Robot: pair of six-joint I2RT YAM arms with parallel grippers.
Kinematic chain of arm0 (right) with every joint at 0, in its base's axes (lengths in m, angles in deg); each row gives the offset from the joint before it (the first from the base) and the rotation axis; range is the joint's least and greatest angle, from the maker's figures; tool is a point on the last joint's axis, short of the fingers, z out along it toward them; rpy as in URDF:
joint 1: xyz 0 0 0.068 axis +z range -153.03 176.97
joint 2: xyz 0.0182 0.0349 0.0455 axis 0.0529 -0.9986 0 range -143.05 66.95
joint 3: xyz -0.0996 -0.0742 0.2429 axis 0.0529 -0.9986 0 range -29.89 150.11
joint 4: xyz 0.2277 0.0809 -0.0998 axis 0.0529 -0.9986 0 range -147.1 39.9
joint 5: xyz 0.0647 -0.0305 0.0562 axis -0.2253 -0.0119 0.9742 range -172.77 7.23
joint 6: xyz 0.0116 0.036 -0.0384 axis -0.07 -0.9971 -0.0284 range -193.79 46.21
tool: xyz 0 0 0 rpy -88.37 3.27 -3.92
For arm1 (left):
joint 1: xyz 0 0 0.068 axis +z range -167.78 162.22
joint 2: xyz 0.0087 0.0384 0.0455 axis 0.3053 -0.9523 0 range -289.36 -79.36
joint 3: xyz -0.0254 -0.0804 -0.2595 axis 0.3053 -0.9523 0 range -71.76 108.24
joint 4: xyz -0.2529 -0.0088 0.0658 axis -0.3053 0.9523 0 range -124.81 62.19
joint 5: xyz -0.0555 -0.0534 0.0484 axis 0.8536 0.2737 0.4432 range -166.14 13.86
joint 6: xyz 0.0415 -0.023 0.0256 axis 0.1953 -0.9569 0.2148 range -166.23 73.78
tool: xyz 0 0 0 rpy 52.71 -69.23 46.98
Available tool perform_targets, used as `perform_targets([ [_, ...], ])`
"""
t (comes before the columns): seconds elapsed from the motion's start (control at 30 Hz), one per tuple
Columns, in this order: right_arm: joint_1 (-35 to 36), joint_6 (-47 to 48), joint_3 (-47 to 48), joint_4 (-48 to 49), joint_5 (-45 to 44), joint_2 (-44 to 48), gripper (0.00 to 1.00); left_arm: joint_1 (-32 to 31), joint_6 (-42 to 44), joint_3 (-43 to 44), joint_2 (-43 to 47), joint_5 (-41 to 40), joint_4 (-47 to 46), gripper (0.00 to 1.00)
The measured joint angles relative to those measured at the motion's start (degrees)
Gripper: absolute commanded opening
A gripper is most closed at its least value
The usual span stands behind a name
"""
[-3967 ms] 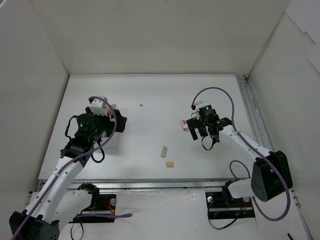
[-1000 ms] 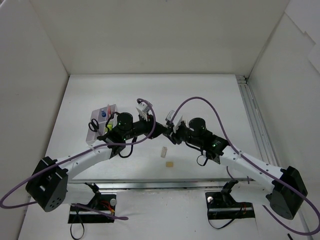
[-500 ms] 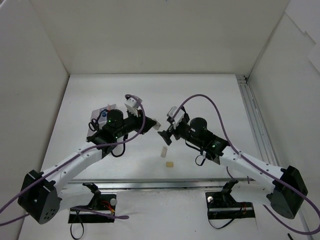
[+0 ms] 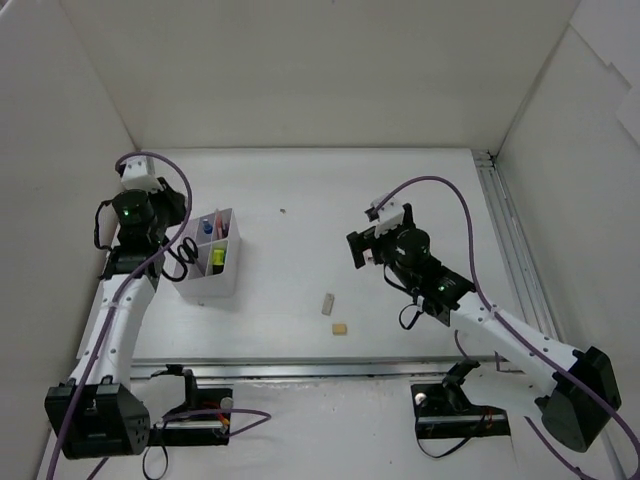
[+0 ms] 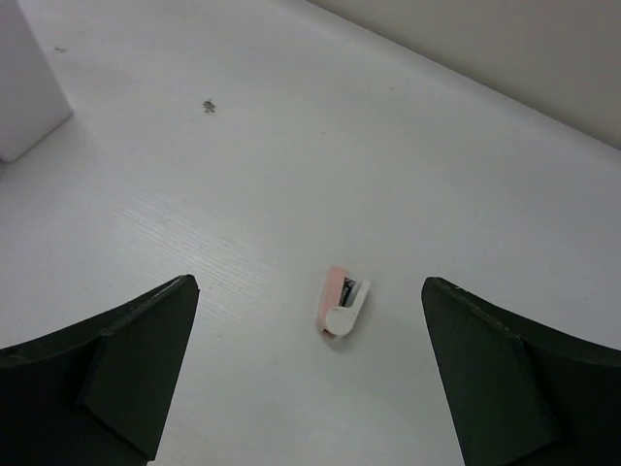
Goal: Sort the stationery into containers
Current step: Place the stationery in the storage box.
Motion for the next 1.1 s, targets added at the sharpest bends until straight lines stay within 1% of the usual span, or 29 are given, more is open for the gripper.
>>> perform_targets([
  [0.1, -1.68, -1.60, -0.02, -1.84, -2.58, -0.92, 0.98, 4.85, 0.46, 2.58, -6.40, 2.38, 0.61, 0.00],
  [0.27, -3.98, -3.61, -1.36, -4.46, -3.96, -2.14, 0.98, 8.63, 1.75, 3.85, -15.93, 6.21, 0.98, 0.00],
  [0.53, -8.50, -4.57, -2.38, -7.76, -3.91, -3.43, 0.98, 11.65, 3.89, 4.70, -24.63, 10.38, -0.07, 0.00],
  [0.67, -10.25, -5.31, -2.36, -7.85, -3.48, -6.43, 0.98, 11.65, 4.39, 6.56, -28.96, 12.50, 0.50, 0.00],
  [0.7, -10.71, -5.40, -2.34, -7.87, -3.32, -7.56, 0.98, 11.63, 4.46, 6.73, -29.66, 12.92, 0.66, 0.01],
  [0.77, -11.41, -6.14, -2.01, -8.07, -2.64, -10.23, 0.98, 11.63, 4.68, 6.88, -30.51, 13.53, 1.36, 0.15],
  [0.8, -11.61, -6.69, -1.38, -8.46, -2.32, -11.80, 0.98, 11.65, 4.79, 7.15, -30.86, 13.70, 2.01, 0.27],
  [0.83, -11.80, -7.13, -0.33, -9.25, -2.03, -13.40, 0.98, 11.65, 5.05, 7.43, -31.10, 13.84, 2.71, 0.58],
  [0.9, -11.98, -8.31, 2.45, -10.34, -1.29, -16.94, 0.98, 11.63, 5.55, 7.82, -31.19, 13.90, 3.63, 0.80],
  [0.93, -12.15, -9.20, 4.11, -11.10, -1.16, -18.69, 0.98, 11.63, 5.51, 7.96, -31.10, 13.81, 3.98, 0.99],
  [1.1, -12.33, -14.58, 12.52, -14.08, -0.24, -27.12, 0.98, 11.65, 5.22, 8.00, -28.20, 12.61, 6.49, 0.99],
])
